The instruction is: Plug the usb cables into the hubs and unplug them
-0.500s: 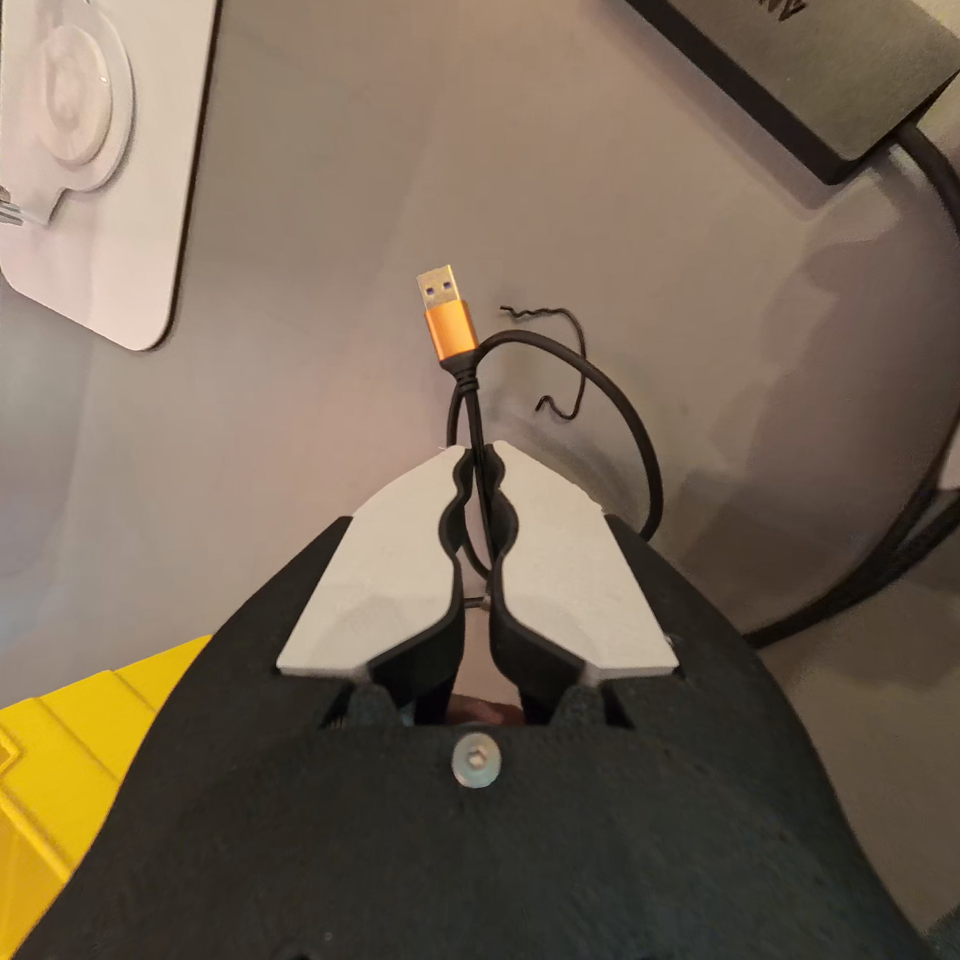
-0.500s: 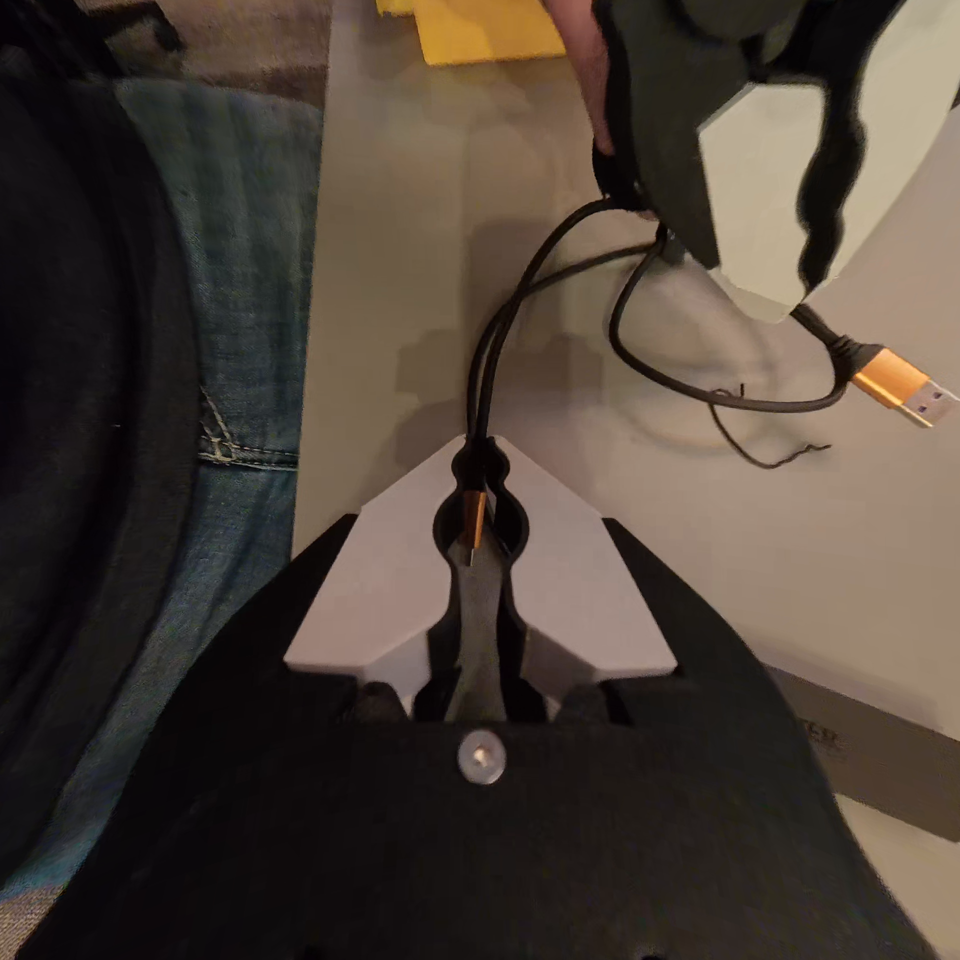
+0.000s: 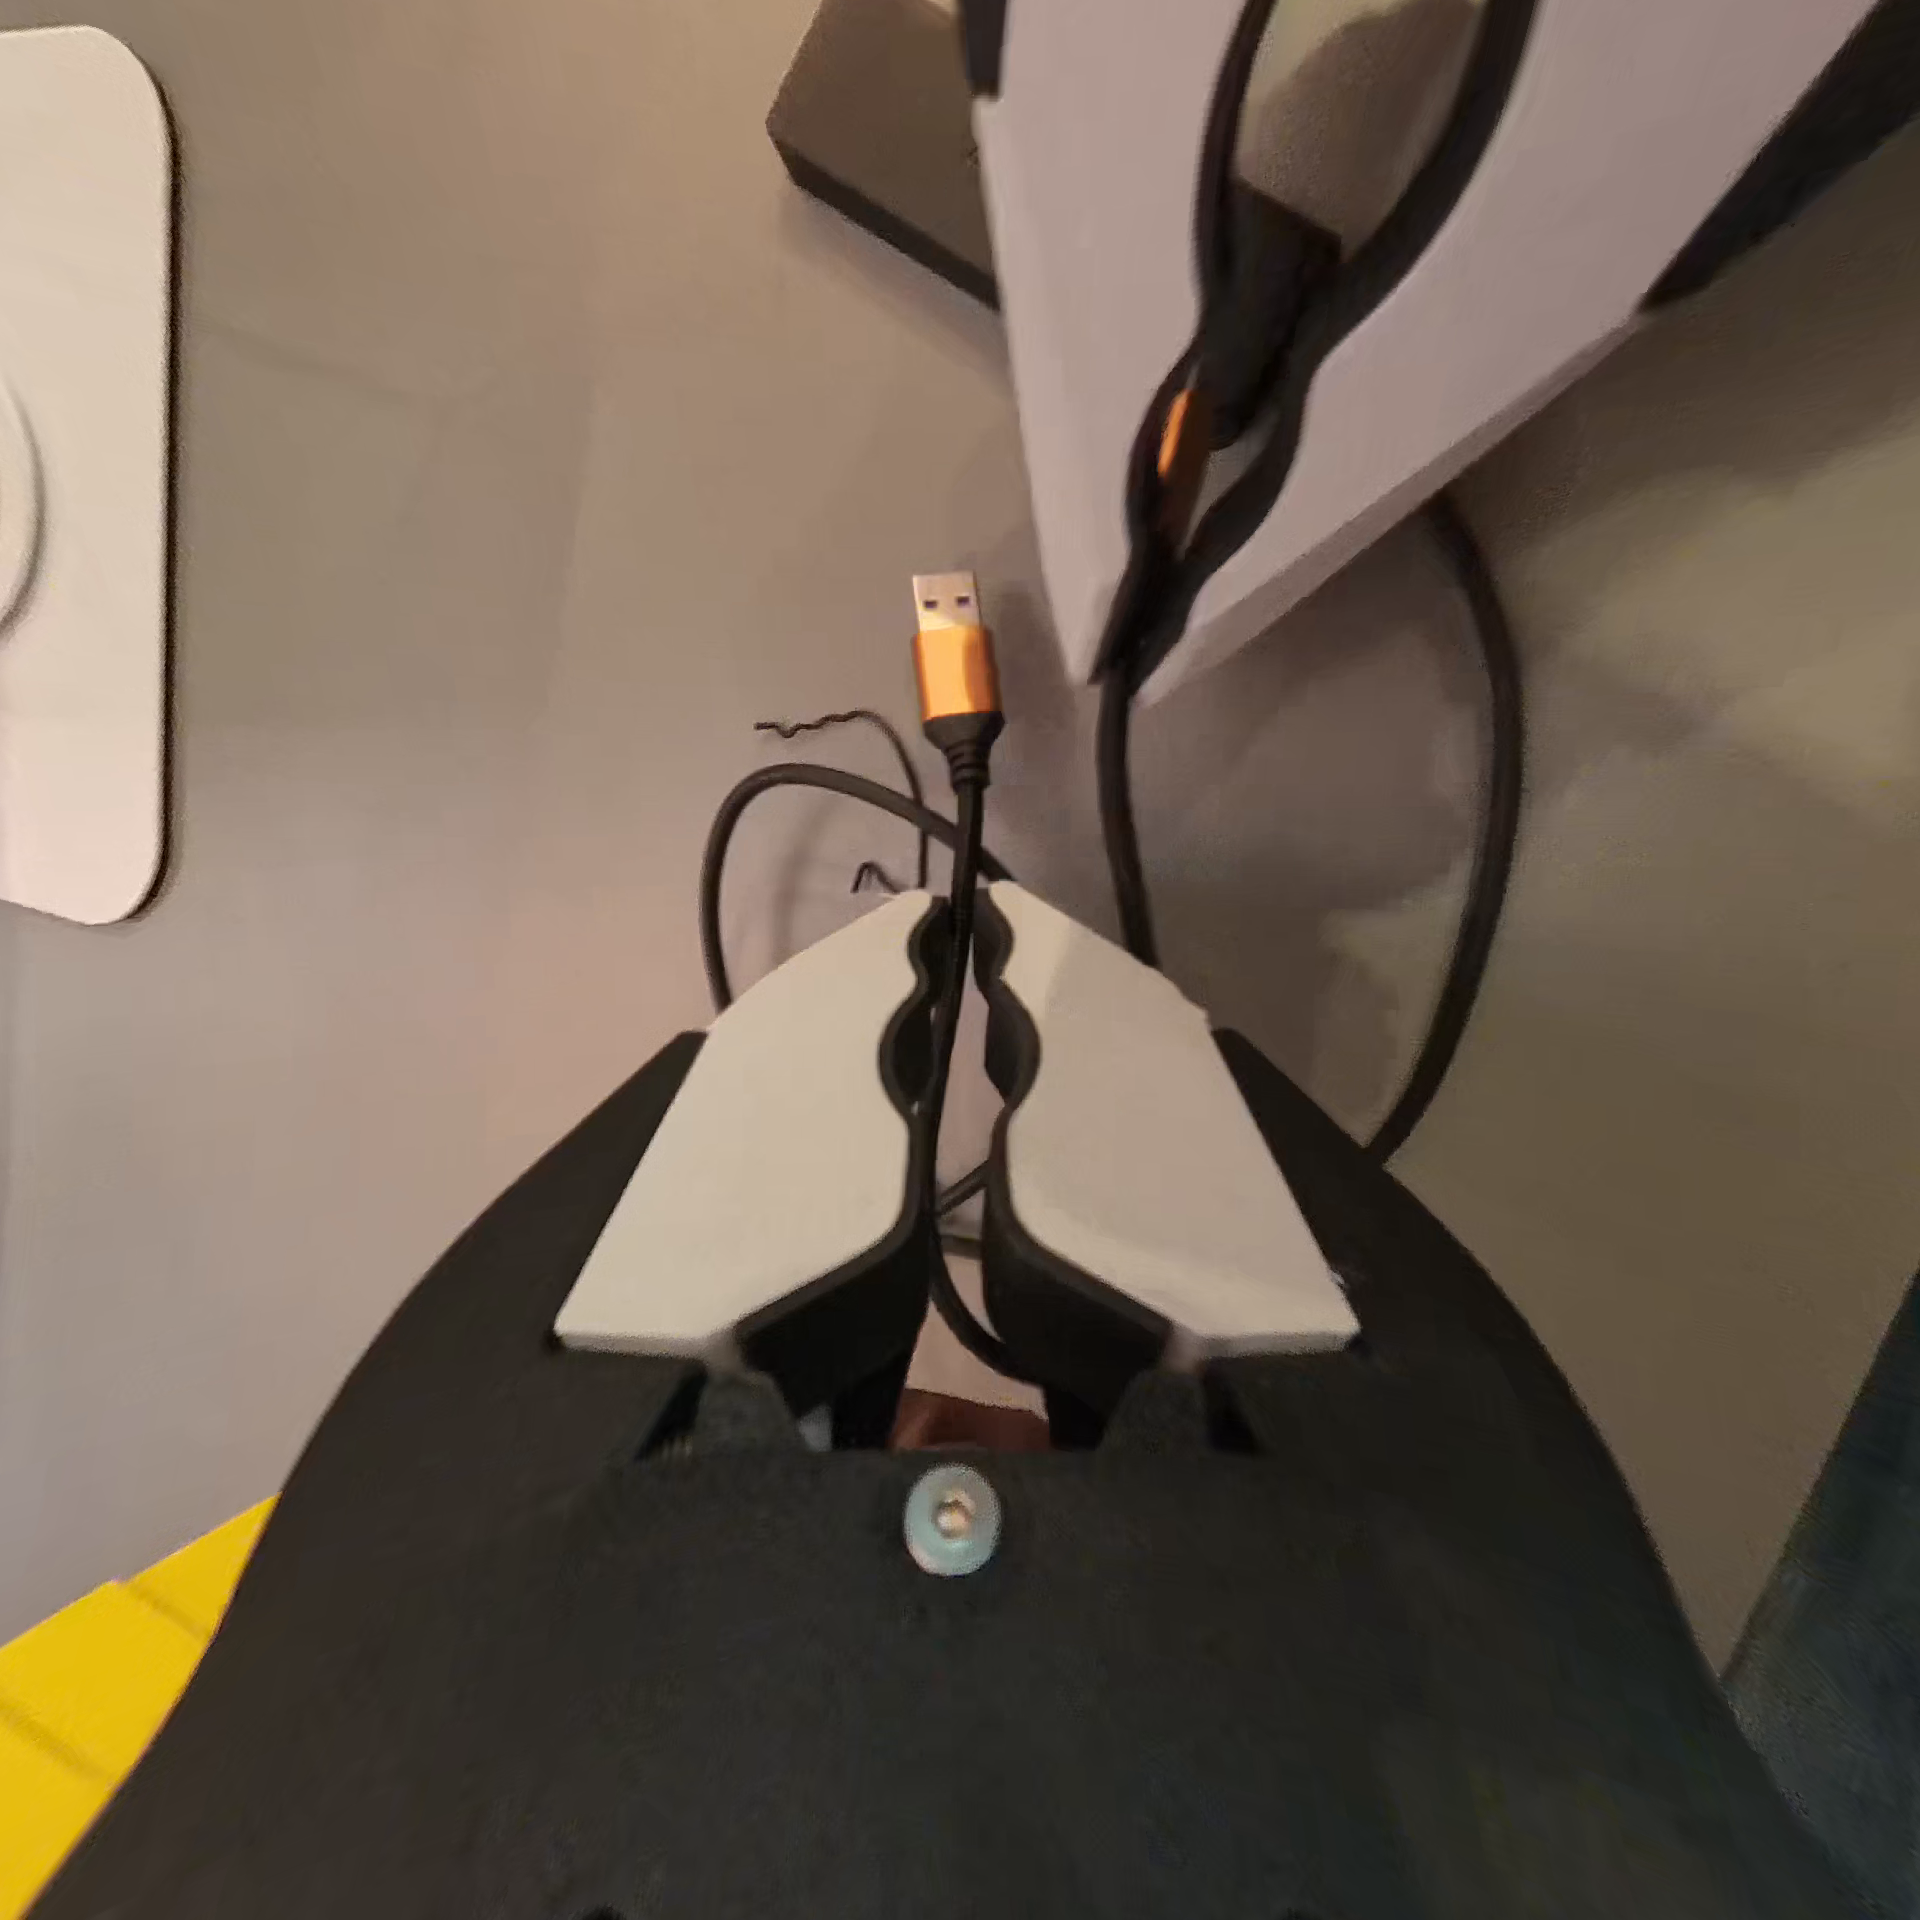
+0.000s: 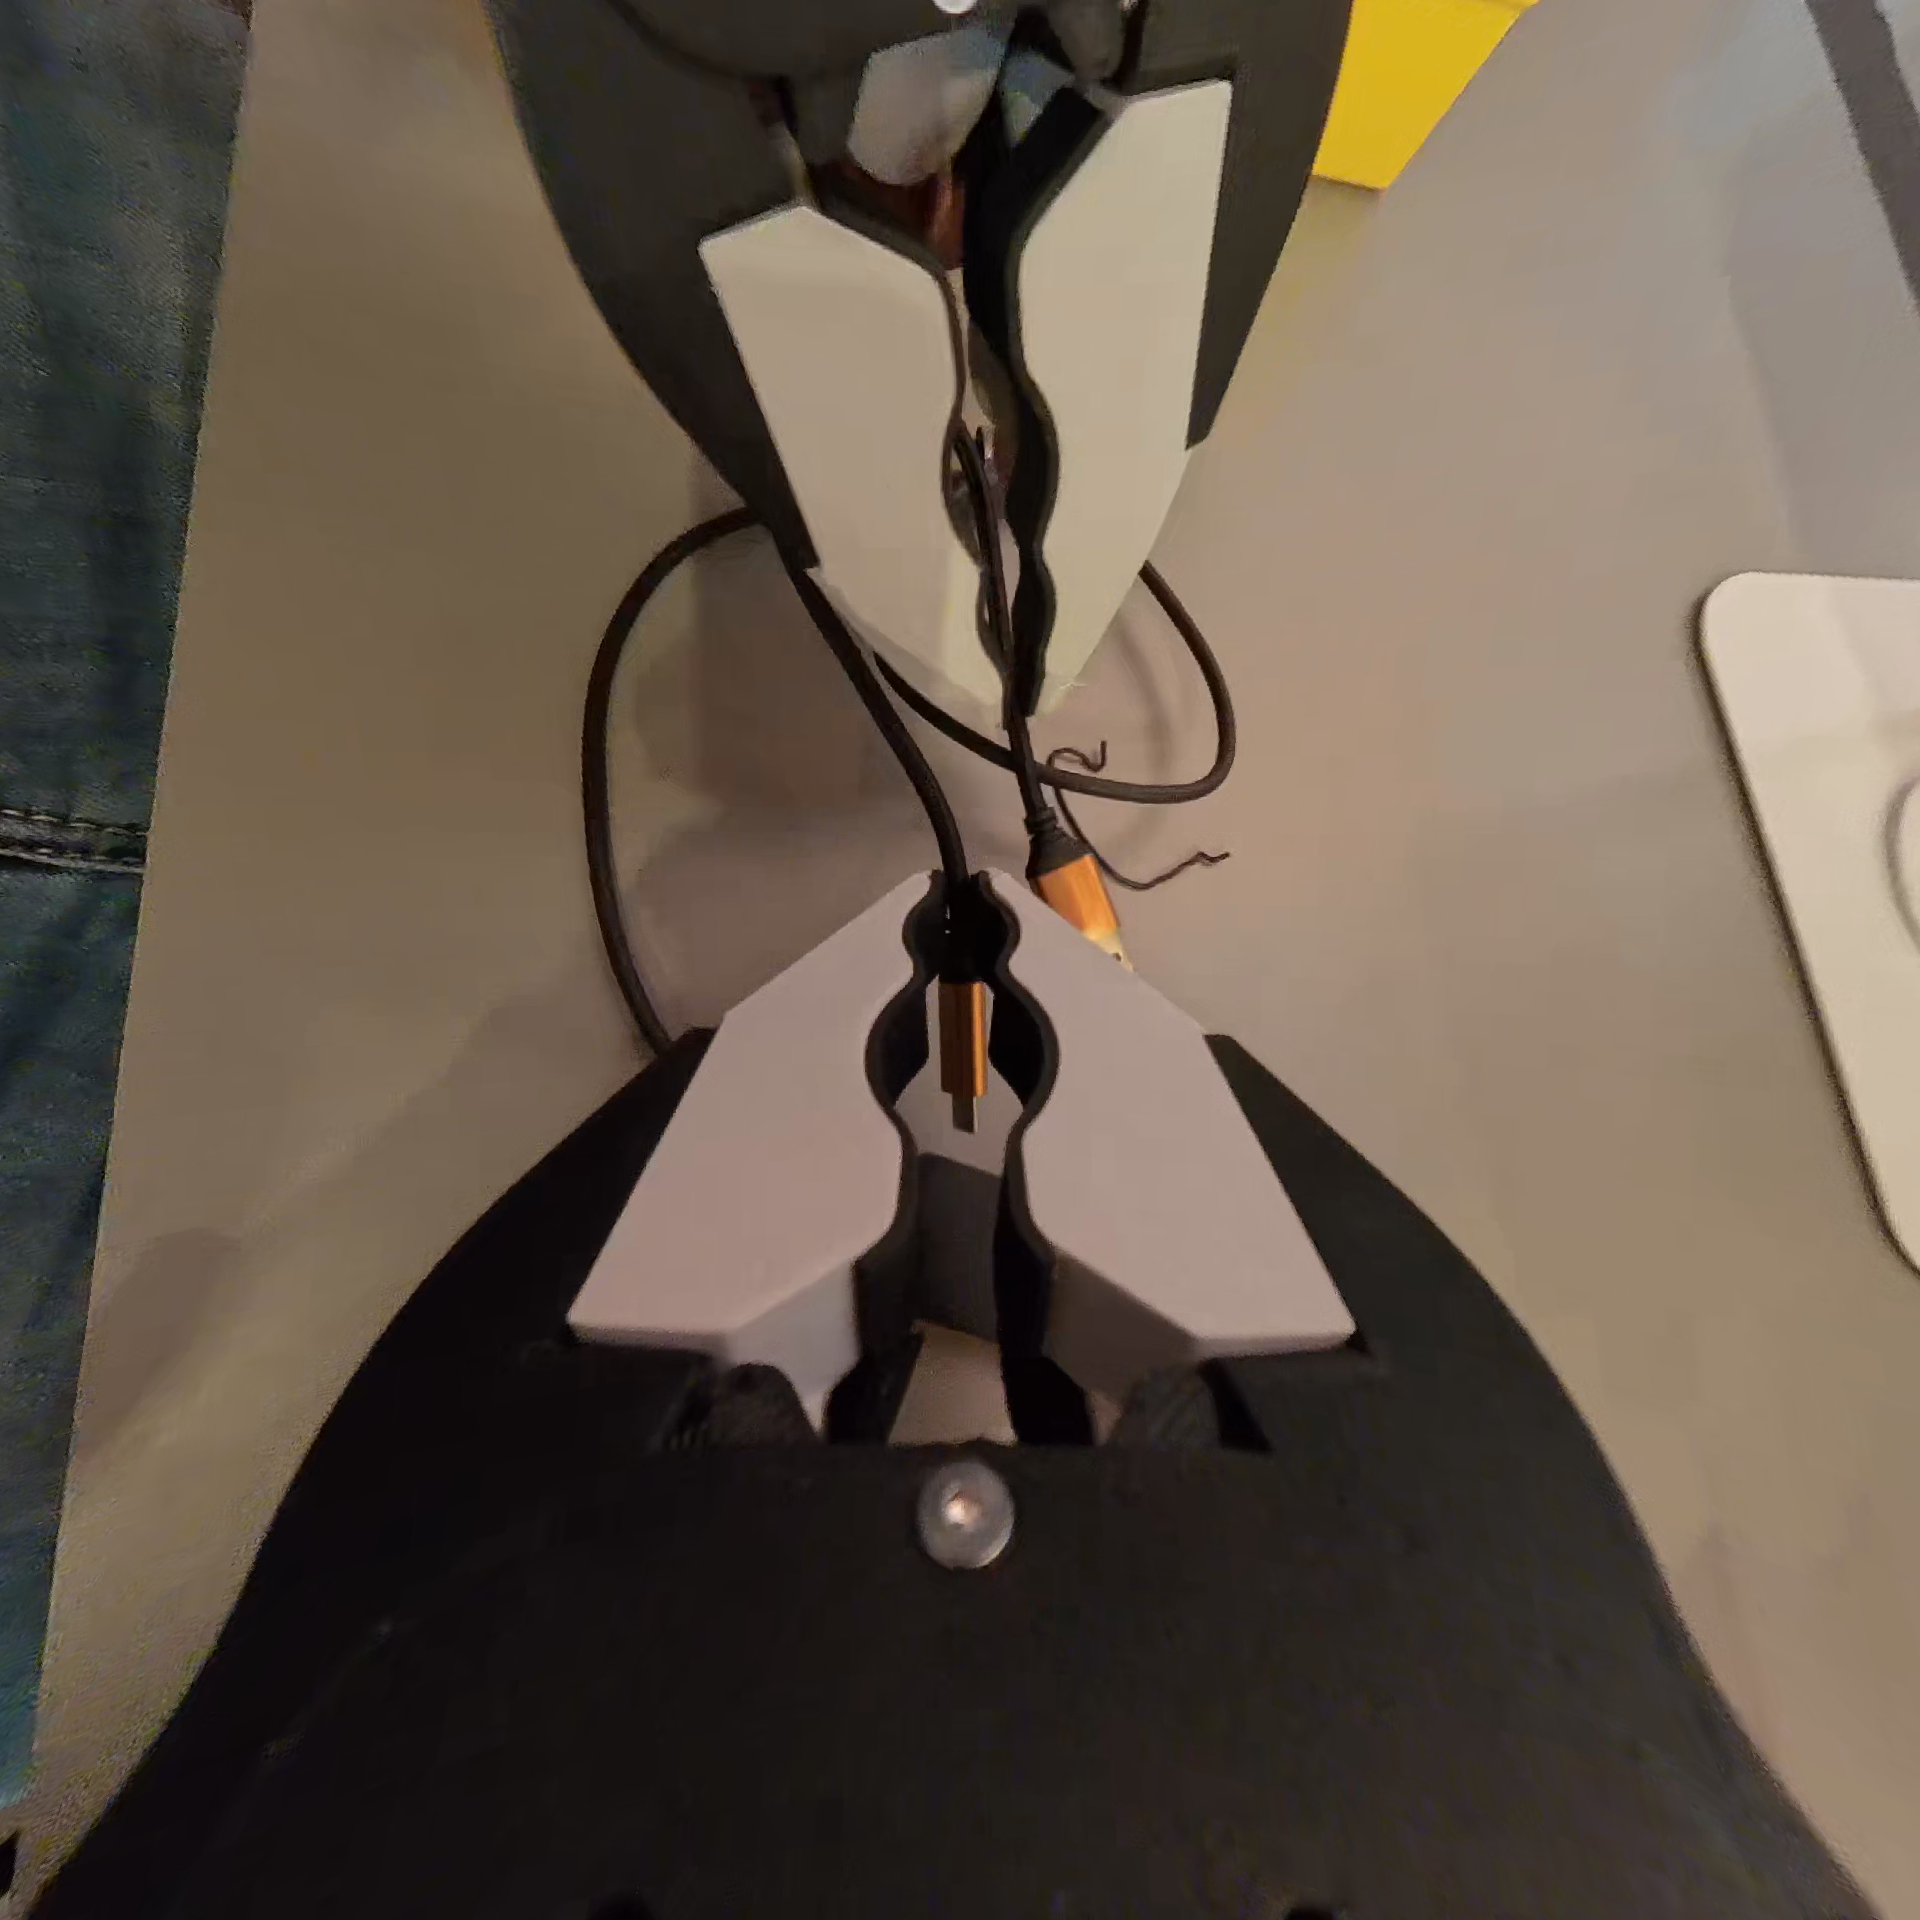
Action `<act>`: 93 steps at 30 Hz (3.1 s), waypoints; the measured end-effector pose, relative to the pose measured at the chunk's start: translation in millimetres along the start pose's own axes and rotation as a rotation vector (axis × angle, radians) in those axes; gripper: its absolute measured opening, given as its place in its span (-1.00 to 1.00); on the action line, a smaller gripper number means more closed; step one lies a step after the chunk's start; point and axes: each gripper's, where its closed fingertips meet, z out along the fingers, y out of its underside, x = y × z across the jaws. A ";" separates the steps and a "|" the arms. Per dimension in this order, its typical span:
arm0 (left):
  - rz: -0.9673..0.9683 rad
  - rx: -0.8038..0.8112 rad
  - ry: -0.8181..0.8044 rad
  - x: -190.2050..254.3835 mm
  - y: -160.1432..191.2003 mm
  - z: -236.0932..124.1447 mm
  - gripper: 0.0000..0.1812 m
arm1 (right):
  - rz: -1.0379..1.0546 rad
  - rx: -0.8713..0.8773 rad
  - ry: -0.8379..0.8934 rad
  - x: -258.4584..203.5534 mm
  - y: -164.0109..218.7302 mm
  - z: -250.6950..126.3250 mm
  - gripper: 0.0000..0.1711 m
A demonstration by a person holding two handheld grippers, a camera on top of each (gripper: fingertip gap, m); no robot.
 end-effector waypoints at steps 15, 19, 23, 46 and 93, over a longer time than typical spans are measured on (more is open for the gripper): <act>0.037 0.041 0.100 30.0 -2.4 16.3 -0.77 | -0.054 -0.016 0.041 3.7 16.4 25.0 -0.95; 0.068 0.033 0.037 27.7 -4.2 19.3 -0.93 | -0.069 -0.002 0.016 2.9 15.4 23.1 -0.97; 0.077 0.038 0.014 25.4 -3.7 19.8 -0.97 | -0.071 0.034 -0.020 1.6 9.3 16.8 -0.94; 0.141 0.098 -0.091 1.2 -21.1 -8.0 -0.77 | 0.014 -0.017 -0.126 1.6 23.8 14.0 -0.99; -0.005 -0.103 0.166 3.8 -24.3 40.1 -1.00 | 0.046 0.094 -0.162 -6.3 25.7 2.6 -0.99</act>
